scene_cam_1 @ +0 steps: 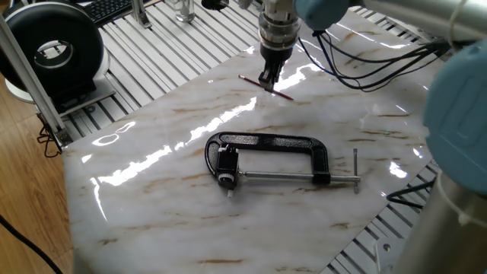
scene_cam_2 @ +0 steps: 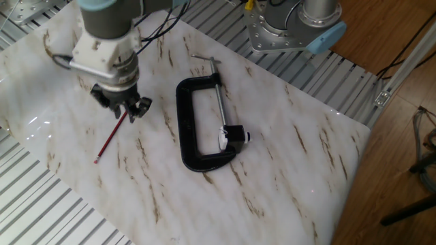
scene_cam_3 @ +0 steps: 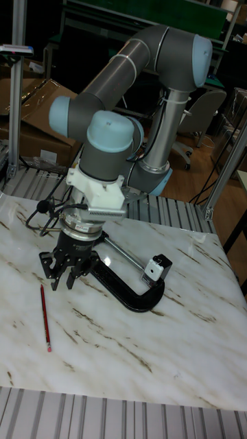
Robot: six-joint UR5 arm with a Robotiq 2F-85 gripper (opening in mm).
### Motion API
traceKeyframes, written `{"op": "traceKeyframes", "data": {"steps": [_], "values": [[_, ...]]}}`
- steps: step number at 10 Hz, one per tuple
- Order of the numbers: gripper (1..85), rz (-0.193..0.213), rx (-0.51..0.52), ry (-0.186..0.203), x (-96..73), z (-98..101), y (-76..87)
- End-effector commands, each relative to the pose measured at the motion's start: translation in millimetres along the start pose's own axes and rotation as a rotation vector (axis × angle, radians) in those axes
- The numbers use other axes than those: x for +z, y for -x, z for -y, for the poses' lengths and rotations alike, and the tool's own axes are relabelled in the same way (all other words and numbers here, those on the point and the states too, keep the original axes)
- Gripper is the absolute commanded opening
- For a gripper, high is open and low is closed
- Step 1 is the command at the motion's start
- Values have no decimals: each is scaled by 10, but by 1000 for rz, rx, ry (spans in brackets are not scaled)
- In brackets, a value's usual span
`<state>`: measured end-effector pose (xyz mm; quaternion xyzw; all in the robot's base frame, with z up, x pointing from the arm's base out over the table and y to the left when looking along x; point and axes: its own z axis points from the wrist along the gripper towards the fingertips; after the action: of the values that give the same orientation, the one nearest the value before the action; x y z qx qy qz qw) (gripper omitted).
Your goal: Insert the pencil into the pencil sharpener
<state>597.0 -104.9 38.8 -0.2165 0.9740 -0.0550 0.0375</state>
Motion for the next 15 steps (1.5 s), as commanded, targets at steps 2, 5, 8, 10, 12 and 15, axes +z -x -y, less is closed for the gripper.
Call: {"op": "traceKeyframes", "data": {"steps": [2, 5, 8, 10, 12, 15], "values": [[367, 26, -39, 5, 240, 104, 178], [357, 34, -23, 29, 252, 71, 165], [383, 17, 50, 44, 232, 15, 120], [387, 6, 99, 32, 233, 46, 94], [373, 4, 85, 31, 234, 48, 88], [387, 6, 21, 91, 256, 158, 44]]}}
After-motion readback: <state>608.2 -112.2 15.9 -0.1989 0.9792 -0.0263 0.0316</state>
